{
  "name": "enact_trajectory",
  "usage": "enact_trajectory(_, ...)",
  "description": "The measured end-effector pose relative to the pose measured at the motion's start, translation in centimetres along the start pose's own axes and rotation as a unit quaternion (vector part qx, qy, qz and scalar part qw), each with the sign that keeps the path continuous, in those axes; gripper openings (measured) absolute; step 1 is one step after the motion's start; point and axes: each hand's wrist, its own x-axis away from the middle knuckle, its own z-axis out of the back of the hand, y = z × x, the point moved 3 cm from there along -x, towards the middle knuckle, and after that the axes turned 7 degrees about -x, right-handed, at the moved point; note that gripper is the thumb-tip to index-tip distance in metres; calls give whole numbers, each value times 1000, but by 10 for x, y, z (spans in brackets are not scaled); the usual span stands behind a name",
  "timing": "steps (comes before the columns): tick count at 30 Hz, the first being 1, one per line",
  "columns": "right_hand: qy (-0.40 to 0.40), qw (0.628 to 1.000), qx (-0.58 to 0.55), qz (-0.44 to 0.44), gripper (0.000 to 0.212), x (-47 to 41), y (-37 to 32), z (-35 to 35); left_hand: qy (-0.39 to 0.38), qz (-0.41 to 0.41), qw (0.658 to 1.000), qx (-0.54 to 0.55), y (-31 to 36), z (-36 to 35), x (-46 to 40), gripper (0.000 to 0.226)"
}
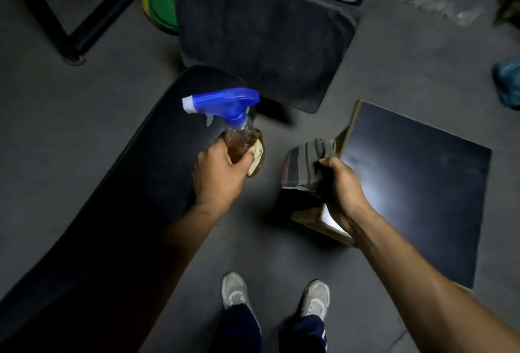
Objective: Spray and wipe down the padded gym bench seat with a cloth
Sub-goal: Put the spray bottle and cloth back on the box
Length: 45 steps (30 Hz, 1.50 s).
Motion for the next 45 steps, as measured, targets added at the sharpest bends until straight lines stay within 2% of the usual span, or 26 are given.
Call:
enact_trajectory(5,62,997,-13,48,24,7,-32,96,-25,-47,997,64,72,-34,22,43)
enact_trajectory(9,136,987,-8,80,21,14,-51,177,-56,-89,994,34,131,-68,45,38)
enact_trajectory(12,175,982,-34,69,19,17,-55,222,-72,-109,991,9,162,-94,59,36)
enact_trajectory(15,188,977,-82,54,28,12,-53,251,-94,-128,987,1,183,-119,68,39)
enact_trajectory(20,160,980,-111,50,37,4,-49,271,-104,-145,984,-25,200,-146,79,36)
enact_trajectory(24,131,989,-51,40,39,0,-45,280,-96,-148,984,-34,200,-158,85,41)
enact_trajectory(29,161,981,91,62,23,-2,-37,297,-90,-151,983,-49,196,-165,91,39)
enact_trajectory(33,187,967,154,82,42,-7,-35,300,-85,-162,981,-61,188,-170,93,43)
enact_trajectory(38,213,953,191,96,24,2,-45,293,-85,-166,981,-56,181,-174,95,49)
enact_trajectory(40,213,952,196,94,30,2,-44,296,-90,-167,981,-39,180,-174,95,51)
enact_trajectory(45,210,953,193,101,60,-20,-22,320,-86,-174,981,-18,182,-171,98,55)
